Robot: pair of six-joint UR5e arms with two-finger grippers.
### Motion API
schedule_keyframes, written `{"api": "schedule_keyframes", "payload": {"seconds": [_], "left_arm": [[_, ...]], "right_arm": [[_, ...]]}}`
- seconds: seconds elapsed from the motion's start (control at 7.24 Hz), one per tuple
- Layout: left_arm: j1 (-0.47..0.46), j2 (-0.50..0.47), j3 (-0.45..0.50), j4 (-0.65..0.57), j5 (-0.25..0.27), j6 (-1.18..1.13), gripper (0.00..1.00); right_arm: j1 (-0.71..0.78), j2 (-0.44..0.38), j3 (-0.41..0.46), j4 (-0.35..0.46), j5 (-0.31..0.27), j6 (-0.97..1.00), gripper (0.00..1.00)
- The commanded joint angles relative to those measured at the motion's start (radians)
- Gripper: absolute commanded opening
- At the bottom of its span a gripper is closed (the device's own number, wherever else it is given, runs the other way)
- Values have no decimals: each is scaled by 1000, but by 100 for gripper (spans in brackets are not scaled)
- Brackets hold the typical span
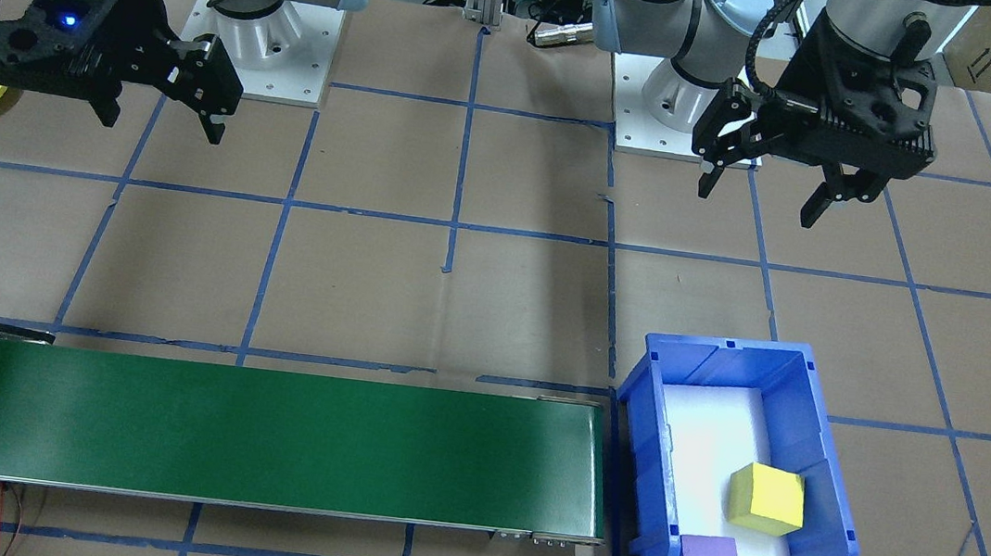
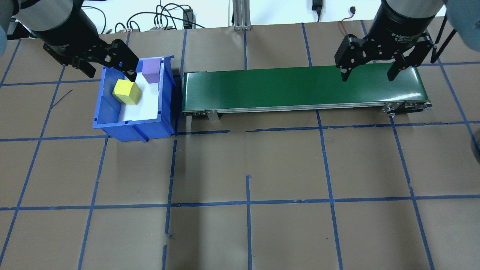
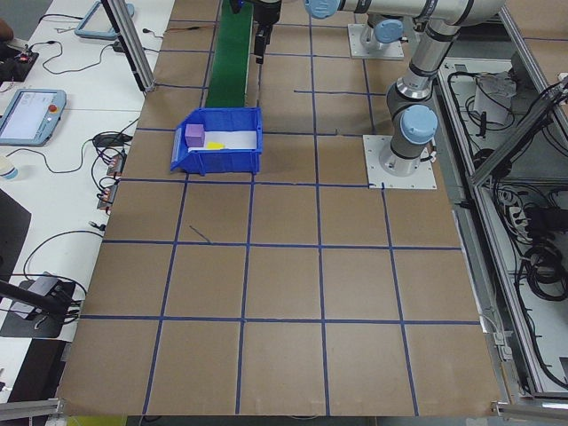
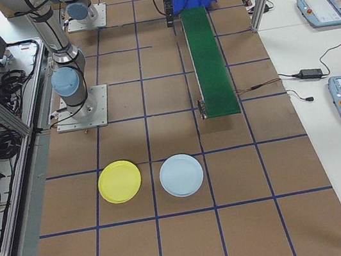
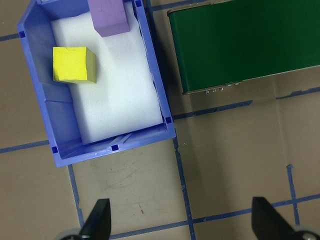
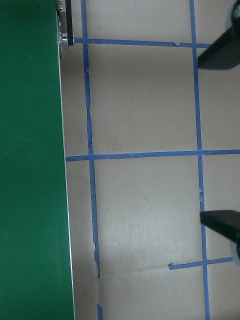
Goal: Move block left to right into plate
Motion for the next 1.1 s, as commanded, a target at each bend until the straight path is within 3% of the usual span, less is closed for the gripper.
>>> {"api": "schedule_keyframes", "payload": {"seconds": [0.0,0.41,0.55,0.97], "left_arm": [[-1,1,-2,3,-2,2,100],[27,-3,-2,-12,6,21,100],[53,-53,-2,-2,6,72,100],[62,-352,152,182,6,114,100]], "right_arm": [[0,0,0,1,0,0,100],[0,0,-1,-1,2,0,100],[-1,0,0,-1,2,0,100],[-1,0,0,-1,2,0,100]]}}
